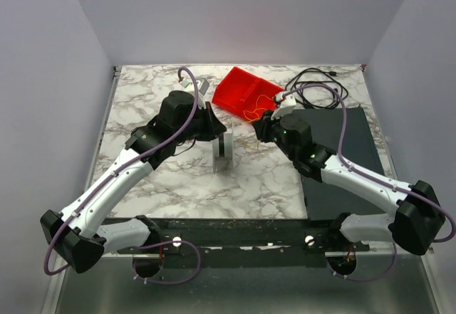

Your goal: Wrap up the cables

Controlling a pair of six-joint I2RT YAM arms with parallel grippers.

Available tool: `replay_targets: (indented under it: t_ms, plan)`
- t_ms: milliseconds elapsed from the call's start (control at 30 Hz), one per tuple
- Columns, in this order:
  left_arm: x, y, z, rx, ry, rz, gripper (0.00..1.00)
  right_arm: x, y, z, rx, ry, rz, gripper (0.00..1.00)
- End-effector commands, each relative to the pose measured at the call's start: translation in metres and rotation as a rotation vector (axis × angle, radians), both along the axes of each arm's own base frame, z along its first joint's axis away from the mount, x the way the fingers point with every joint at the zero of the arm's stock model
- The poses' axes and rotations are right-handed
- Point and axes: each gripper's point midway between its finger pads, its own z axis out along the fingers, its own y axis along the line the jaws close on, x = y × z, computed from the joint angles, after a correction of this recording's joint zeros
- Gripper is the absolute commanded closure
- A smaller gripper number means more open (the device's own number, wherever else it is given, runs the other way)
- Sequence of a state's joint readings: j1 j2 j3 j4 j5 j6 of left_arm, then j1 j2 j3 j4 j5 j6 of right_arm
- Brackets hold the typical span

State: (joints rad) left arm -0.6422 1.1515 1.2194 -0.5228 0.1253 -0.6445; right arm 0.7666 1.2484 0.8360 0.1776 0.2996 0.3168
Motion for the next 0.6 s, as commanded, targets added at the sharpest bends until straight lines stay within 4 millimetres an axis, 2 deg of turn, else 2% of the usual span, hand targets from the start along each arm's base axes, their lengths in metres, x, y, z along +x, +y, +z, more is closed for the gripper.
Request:
replay_targets:
  t_ms: [0,100,233,300,333,400,500,567]
  plan:
    - [-0.004,0.004,-0.008,-0.011,0.008,0.010,1.00,0.007,0.002,0.010,0.006,0.002,-0.031,0.77]
    - [-0.011,-0.002,-0.021,-0.014,0.042,-0.036,1.00,0.010,0.004,0.015,-0.008,0.014,-0.035,0.99]
    - [-0.020,-0.004,-0.040,0.011,0.065,-0.078,1.00,0.012,0.013,0.025,-0.052,0.007,0.007,0.99]
    - [-0.022,-0.003,-0.046,0.030,0.069,-0.085,0.91,0.011,0.018,0.031,-0.086,-0.015,0.038,0.99]
    - [-0.023,-0.001,-0.046,0.034,0.066,-0.084,0.83,0.009,0.022,0.031,-0.106,-0.023,0.061,0.99]
    - [-0.023,0.000,-0.047,0.042,0.057,-0.083,0.75,0.007,0.030,0.029,-0.143,-0.031,0.112,0.99]
    - [-0.024,0.003,-0.044,0.045,0.044,-0.080,0.64,0.002,0.041,0.023,-0.182,-0.012,0.174,0.99]
    - [-0.024,0.004,-0.042,0.049,0.038,-0.080,0.62,-0.002,0.048,0.019,-0.205,0.003,0.214,0.99]
